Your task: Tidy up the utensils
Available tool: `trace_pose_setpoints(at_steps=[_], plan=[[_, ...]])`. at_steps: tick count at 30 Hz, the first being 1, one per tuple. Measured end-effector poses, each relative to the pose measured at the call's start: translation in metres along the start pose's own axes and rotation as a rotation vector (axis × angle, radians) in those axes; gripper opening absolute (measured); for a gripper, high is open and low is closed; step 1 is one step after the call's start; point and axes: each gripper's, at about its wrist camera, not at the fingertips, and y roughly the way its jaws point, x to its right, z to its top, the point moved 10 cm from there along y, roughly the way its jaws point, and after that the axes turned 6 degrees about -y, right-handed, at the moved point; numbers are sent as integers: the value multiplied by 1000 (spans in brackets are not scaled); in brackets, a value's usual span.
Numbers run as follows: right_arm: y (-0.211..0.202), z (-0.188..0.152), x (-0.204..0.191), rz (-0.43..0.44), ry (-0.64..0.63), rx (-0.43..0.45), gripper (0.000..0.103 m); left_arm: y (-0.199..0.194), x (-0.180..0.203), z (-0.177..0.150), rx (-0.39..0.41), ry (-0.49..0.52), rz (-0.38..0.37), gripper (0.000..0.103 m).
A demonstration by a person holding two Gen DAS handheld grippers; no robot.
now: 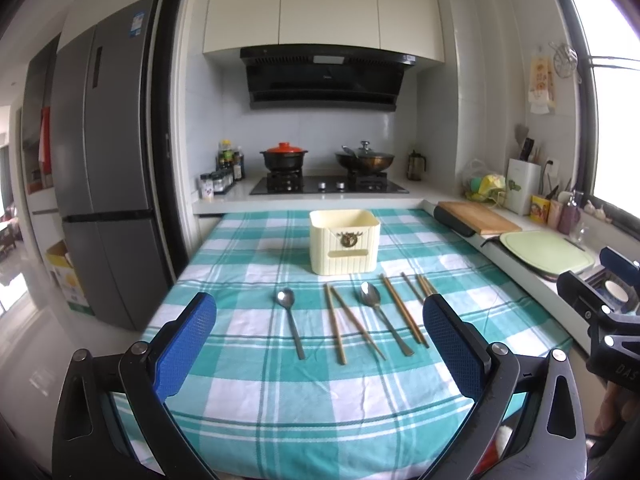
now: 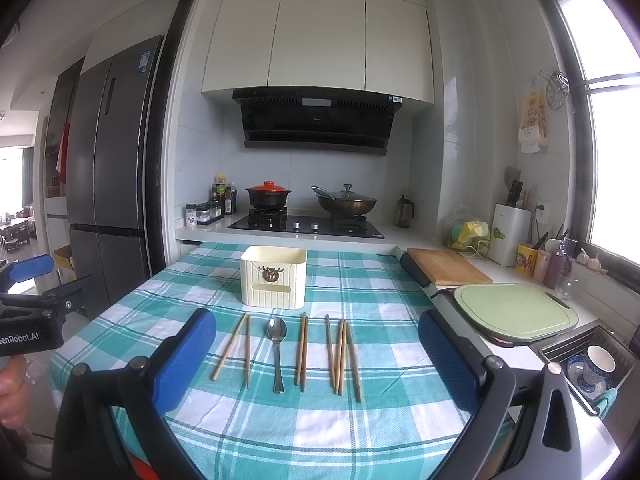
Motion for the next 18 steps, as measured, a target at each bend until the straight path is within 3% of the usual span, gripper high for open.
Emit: trace_pose_setpoints(at_steps=[18], plan=[[3,-1,0,2,1,-10,103,0,3,0,-3,3,-5,103]])
